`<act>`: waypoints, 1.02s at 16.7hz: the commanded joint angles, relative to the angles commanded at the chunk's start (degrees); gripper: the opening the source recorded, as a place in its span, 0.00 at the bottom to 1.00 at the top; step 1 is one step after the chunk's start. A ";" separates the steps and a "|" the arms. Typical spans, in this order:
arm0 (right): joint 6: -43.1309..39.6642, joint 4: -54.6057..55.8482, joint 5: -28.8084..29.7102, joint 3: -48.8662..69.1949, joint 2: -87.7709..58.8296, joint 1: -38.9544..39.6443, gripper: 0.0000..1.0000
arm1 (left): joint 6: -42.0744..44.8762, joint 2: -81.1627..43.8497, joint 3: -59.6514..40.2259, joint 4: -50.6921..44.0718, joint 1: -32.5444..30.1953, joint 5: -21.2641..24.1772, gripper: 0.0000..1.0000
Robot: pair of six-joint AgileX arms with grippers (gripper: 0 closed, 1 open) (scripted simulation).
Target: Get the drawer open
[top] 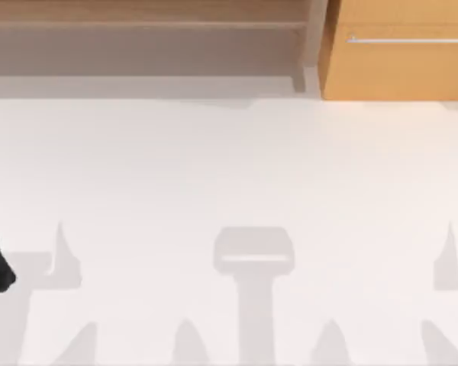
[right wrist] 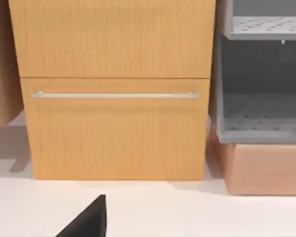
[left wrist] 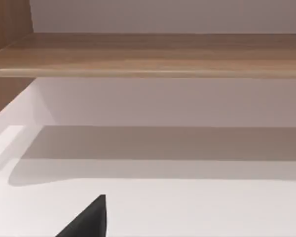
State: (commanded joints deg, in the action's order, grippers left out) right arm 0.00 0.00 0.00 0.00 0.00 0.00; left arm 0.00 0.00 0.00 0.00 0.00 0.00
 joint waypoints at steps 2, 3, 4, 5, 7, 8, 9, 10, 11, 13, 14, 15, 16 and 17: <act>0.00 0.06 -0.04 0.10 -0.10 -0.03 1.00 | 0.00 0.00 0.00 0.00 0.00 0.00 1.00; -0.01 0.45 -0.30 0.73 -0.76 -0.21 1.00 | 0.00 0.00 0.00 0.00 0.00 0.00 1.00; -0.01 1.14 -0.76 1.84 -2.00 -0.55 1.00 | 0.00 0.00 0.00 0.00 0.00 0.00 1.00; -0.01 2.07 -1.37 3.39 -3.92 -1.07 1.00 | 0.00 0.00 0.00 0.00 0.00 0.00 1.00; 0.04 4.39 -2.91 7.37 -9.47 -2.54 1.00 | 0.00 0.00 0.00 0.00 0.00 0.00 1.00; 0.09 5.72 -3.79 9.70 -13.06 -3.47 1.00 | 0.00 0.00 0.00 0.00 0.00 0.00 1.00; 0.15 7.14 -4.72 12.20 -17.06 -4.49 1.00 | 0.00 0.00 0.00 0.00 0.00 0.00 1.00; 0.22 8.64 -5.70 14.83 -21.37 -5.58 1.00 | 0.00 0.00 0.00 0.00 0.00 0.00 1.00; 0.30 10.21 -6.72 17.58 -25.90 -6.72 1.00 | 0.00 0.00 0.00 0.00 0.00 0.00 1.00; 0.45 13.42 -8.80 23.19 -35.25 -9.03 1.00 | 0.00 0.00 0.00 0.00 0.00 0.00 1.00; 0.52 15.00 -9.83 25.95 -39.87 -10.16 1.00 | 0.00 0.00 0.00 0.00 0.00 0.00 1.00; 0.59 16.52 -10.81 28.59 -44.33 -11.22 1.00 | 0.00 0.00 0.00 0.00 0.00 0.00 1.00; 0.66 17.96 -11.75 31.10 -48.55 -12.22 1.00 | 0.00 0.00 0.00 0.00 0.00 0.00 1.00; 0.72 19.30 -12.62 33.42 -52.44 -13.13 1.00 | 0.00 0.00 0.00 0.00 0.00 0.00 1.00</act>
State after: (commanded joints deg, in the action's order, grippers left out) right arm 0.72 19.30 -12.62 33.42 -52.44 -13.13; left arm 0.00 0.00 0.00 0.00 0.00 0.00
